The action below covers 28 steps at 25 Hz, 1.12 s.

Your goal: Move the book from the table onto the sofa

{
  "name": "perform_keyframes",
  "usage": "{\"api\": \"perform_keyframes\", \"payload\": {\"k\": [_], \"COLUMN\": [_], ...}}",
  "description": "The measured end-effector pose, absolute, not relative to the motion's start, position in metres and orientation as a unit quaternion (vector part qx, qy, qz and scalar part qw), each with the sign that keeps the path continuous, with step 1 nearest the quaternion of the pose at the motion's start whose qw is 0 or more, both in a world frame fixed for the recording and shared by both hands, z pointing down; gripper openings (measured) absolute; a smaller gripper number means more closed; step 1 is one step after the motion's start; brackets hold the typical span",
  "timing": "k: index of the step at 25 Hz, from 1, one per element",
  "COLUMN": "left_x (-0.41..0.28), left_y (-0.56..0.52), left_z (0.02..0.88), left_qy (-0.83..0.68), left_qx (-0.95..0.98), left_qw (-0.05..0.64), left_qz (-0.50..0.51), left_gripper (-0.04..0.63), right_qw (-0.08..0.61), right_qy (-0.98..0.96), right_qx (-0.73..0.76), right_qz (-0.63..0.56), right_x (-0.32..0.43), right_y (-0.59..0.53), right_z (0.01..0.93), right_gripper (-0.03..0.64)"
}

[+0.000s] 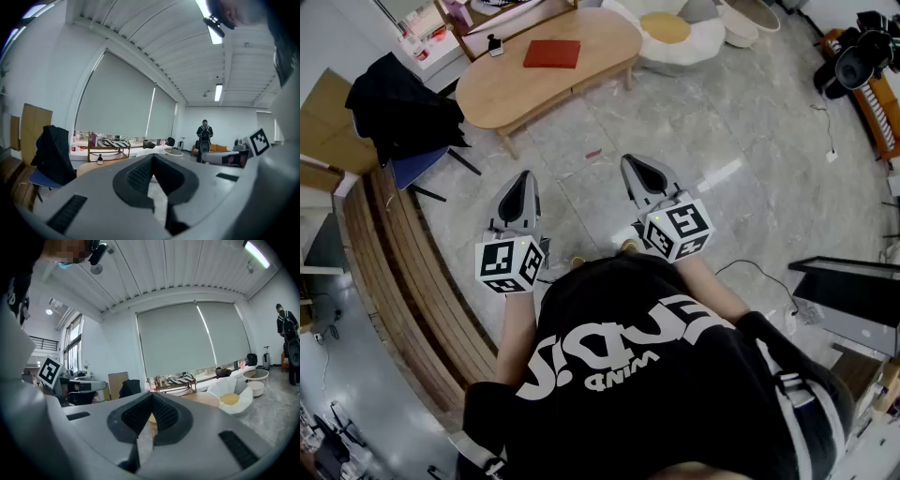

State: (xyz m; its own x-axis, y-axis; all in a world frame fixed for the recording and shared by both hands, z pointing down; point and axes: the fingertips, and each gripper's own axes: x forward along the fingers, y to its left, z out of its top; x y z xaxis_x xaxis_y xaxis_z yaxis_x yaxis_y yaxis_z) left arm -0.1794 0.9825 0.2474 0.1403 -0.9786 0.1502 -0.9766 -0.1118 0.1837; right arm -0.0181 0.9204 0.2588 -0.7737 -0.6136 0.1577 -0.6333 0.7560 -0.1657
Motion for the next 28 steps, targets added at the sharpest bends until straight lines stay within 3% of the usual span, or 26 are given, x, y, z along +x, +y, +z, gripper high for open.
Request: {"api": "perform_keyframes", "payload": {"k": [28], "left_x": [-0.241], "left_y": [0.965], "left_z": [0.264], "left_qy": [-0.635], "left_qx": [0.762], "left_qw": [0.129], "left_qz": [-0.006], "left_gripper": [0.008], "right_qw": [0.043], "right_qy": [-0.919], "right_qx": [0.375], "right_qz": [0.117], "right_x": [-0.068], "right_y": [0.916], "right_z": [0.281], "right_gripper": [0.002]}}
